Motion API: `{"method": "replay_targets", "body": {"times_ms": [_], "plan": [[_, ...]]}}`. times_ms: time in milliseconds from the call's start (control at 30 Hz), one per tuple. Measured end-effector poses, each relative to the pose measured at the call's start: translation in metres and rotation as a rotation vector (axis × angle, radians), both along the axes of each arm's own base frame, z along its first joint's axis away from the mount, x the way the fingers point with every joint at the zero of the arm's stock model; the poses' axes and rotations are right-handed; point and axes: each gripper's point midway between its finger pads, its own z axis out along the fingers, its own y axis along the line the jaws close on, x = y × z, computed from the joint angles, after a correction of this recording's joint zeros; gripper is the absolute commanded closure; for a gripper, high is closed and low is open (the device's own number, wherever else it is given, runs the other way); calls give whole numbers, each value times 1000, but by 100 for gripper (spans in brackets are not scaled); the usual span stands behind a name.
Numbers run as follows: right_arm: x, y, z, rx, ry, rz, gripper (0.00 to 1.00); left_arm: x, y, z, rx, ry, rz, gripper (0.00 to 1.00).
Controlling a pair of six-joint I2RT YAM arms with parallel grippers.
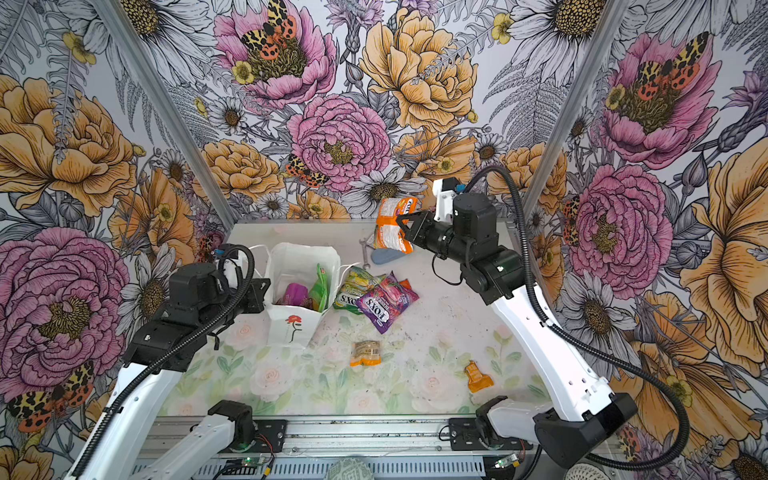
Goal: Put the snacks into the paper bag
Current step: 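Lift the orange Fox's bag with the right gripper over the paper bag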
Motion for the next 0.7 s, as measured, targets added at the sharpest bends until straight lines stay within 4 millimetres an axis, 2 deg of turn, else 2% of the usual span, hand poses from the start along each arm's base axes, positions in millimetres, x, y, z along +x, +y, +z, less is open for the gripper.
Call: {"method": "replay_targets", "body": {"times_ms": [167, 467, 700], "plan": [[-3, 38, 1, -25, -10, 73, 100, 0, -1, 0, 0, 0, -3, 100], [-32, 102, 13, -34, -52, 232, 100, 0, -1, 0, 0, 0, -3, 100], [-46, 143, -9, -56, -16, 316, 100, 0, -1, 0, 0, 0, -3, 100]]}}
